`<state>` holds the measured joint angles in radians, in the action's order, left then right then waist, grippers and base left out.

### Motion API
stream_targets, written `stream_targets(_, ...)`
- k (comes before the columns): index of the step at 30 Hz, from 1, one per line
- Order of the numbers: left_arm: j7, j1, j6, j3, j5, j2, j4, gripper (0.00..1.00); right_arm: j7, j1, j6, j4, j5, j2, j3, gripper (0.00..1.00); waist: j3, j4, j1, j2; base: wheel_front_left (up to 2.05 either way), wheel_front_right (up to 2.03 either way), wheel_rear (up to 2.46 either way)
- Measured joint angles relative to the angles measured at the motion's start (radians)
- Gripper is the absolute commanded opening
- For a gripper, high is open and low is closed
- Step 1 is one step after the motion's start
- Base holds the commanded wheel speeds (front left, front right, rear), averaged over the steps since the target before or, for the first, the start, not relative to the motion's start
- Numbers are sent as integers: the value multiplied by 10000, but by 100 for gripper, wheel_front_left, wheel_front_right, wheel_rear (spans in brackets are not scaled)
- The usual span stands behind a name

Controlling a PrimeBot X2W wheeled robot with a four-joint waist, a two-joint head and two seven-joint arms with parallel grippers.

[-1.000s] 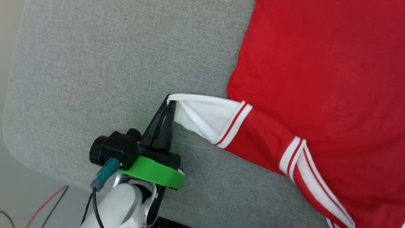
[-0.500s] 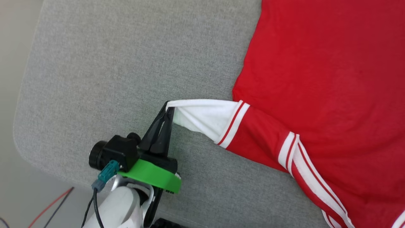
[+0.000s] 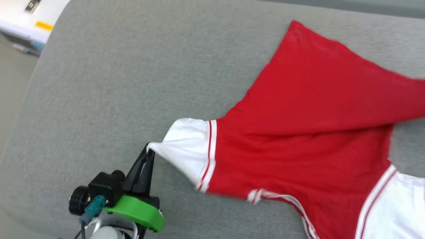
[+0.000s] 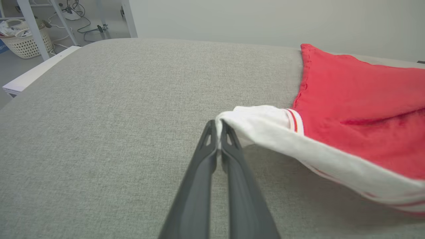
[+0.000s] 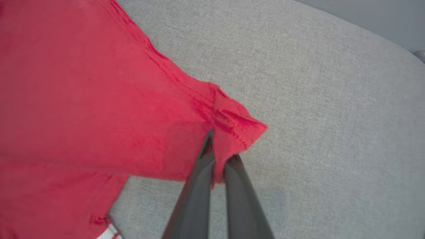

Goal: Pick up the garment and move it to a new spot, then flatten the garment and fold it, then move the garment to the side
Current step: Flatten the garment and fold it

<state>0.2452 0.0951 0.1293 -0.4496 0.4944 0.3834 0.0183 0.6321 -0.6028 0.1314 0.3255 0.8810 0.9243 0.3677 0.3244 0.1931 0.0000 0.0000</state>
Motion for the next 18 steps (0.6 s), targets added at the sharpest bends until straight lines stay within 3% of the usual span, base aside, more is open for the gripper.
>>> stream_targets(10,-82,-834,249,320,343,364,-88,0,-825,3772,0,-993,614,439,-454,0,-993,-1469,0,0,0,0,0)
stream_targets(15,-81,-868,251,318,362,364,-163,0,-953,5507,0,-1415,834,240,-882,0,-1351,-1951,0,0,0,0,0)
stream_targets(18,-79,-878,251,307,362,357,-240,0,-865,6535,0,-1505,861,-201,-1014,0,-1471,-2128,0,0,0,0,0)
